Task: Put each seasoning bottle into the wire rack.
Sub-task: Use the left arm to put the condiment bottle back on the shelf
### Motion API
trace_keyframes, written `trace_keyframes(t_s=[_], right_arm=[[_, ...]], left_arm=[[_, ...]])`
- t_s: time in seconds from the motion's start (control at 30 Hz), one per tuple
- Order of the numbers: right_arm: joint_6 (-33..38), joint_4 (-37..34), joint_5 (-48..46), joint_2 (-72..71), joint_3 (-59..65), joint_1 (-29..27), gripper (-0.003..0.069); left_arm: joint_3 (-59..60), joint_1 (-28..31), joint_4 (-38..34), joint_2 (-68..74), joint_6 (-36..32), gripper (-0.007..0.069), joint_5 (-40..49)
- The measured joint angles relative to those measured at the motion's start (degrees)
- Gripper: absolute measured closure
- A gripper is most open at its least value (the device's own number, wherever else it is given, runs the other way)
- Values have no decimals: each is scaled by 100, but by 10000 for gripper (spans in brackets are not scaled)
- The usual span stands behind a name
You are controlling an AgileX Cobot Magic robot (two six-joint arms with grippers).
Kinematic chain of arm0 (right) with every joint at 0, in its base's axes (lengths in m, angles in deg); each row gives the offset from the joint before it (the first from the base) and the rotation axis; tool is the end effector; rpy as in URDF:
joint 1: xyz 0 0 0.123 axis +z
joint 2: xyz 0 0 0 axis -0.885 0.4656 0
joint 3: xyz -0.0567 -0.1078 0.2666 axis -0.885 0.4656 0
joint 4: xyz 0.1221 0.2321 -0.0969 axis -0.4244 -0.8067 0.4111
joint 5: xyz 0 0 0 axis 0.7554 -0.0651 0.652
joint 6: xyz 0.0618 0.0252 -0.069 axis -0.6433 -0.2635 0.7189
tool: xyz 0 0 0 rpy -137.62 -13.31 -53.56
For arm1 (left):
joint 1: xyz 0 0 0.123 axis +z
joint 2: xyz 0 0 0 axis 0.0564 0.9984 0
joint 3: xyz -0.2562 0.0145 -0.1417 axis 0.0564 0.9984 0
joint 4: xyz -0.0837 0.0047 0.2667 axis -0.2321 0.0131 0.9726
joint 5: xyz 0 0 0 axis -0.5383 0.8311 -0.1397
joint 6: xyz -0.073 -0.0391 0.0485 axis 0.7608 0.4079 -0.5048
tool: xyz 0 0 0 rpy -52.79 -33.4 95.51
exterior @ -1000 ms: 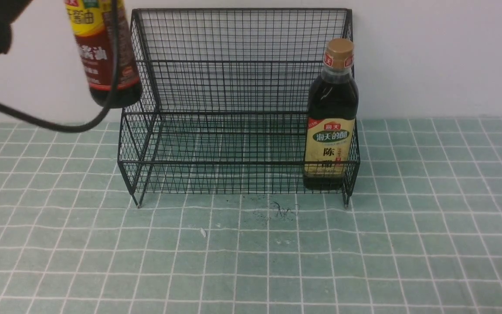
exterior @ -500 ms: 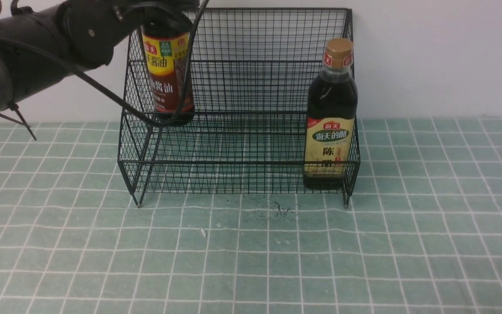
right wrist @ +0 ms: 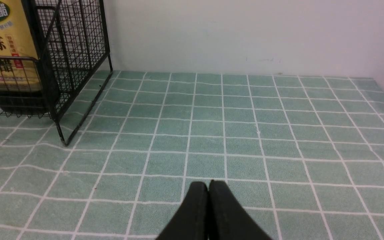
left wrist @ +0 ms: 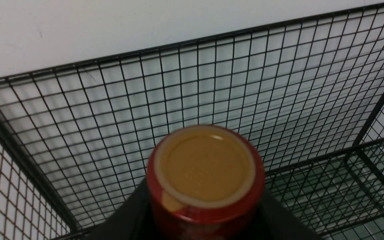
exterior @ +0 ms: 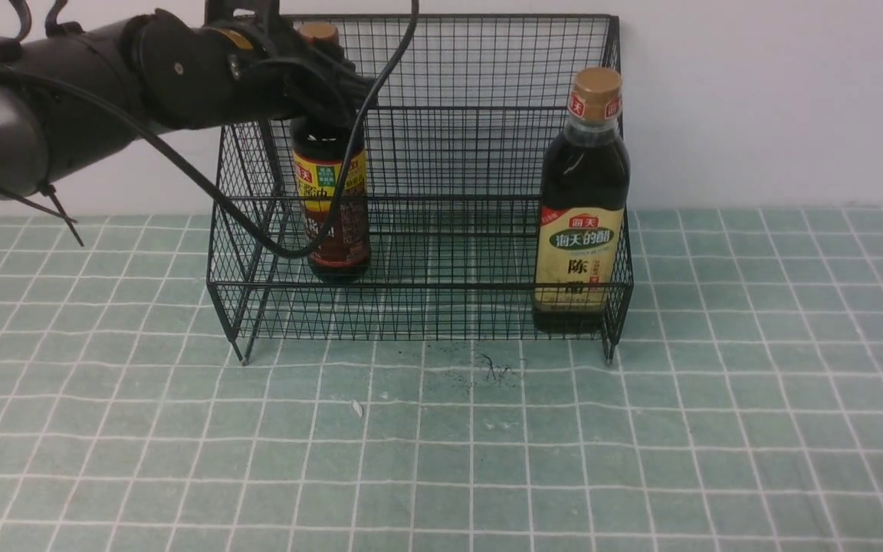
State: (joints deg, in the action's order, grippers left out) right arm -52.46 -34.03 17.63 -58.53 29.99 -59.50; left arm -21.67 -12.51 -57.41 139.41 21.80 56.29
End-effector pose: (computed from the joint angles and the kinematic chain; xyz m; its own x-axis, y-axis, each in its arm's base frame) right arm 0.0778 -0.0033 0.1714 -0.2802 0.0206 -0.9597 0.0311 0.9994 0.0124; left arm 0.4481 -0.1310 0.3123 -0.3596 0.0824 -0.9295 0.3068 0.9512 -0.0344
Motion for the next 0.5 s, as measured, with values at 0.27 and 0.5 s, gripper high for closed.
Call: trace_keyframes(t_s=[0.27, 0.5], right_arm=[[0, 0, 0, 0, 0, 0, 673], [0, 0, 0, 0, 0, 0, 673]], left_arm=[[-11, 0, 38, -207, -34, 242, 329], [-51, 0, 326, -902, -319, 158, 763]])
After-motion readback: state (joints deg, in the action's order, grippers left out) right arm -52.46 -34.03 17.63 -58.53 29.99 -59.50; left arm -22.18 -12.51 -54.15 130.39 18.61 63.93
